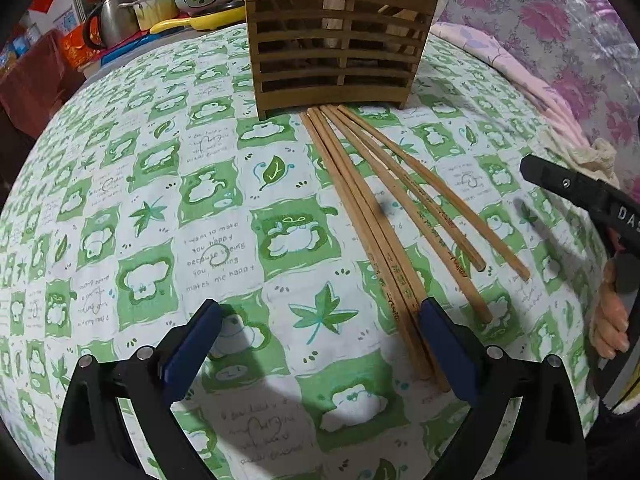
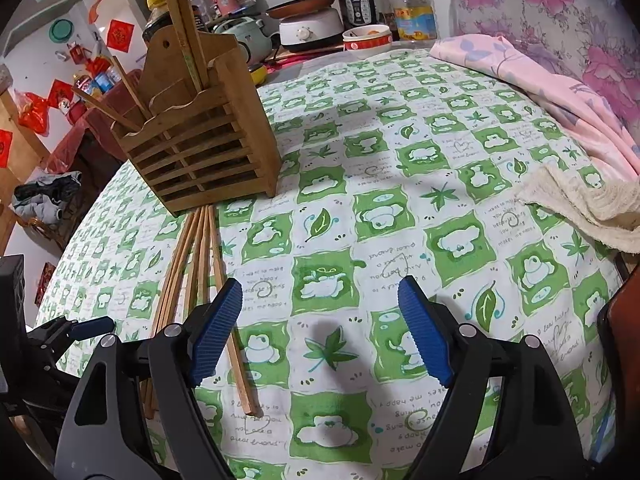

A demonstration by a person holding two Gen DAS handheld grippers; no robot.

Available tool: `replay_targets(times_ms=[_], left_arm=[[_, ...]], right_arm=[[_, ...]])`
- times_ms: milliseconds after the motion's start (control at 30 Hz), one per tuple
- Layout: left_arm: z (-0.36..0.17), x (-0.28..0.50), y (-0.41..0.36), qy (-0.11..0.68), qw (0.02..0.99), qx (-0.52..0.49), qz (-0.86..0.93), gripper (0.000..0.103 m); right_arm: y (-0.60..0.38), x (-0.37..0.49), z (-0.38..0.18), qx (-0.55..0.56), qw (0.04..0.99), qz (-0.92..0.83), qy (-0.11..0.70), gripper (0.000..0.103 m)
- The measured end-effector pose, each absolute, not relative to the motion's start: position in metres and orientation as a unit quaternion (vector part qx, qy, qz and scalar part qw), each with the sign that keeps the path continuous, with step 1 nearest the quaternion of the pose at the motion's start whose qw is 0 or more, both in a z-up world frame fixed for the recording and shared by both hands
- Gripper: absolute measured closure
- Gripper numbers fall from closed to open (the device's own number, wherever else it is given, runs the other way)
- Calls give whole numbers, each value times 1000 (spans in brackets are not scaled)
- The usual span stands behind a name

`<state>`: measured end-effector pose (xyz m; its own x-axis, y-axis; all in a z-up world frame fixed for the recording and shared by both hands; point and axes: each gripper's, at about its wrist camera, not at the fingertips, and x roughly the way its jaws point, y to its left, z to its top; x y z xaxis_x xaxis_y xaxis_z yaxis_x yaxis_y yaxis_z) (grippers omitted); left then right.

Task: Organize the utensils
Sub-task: 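Move both open grippers back down toward the remaining chopsticks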

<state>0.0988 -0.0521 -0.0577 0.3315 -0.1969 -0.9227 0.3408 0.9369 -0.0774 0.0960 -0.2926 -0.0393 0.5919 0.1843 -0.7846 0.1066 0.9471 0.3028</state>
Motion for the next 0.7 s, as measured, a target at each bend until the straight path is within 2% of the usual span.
replay_targets(times_ms=[467, 700], left_arm=[[-54, 117, -11, 561, 820, 6, -112, 6], [-51, 107, -28, 551, 821, 28, -144, 6]], right_arm=[[-295, 95, -38, 166, 878, 23, 449, 25], [-292, 94, -37, 159, 880, 27, 446, 25]])
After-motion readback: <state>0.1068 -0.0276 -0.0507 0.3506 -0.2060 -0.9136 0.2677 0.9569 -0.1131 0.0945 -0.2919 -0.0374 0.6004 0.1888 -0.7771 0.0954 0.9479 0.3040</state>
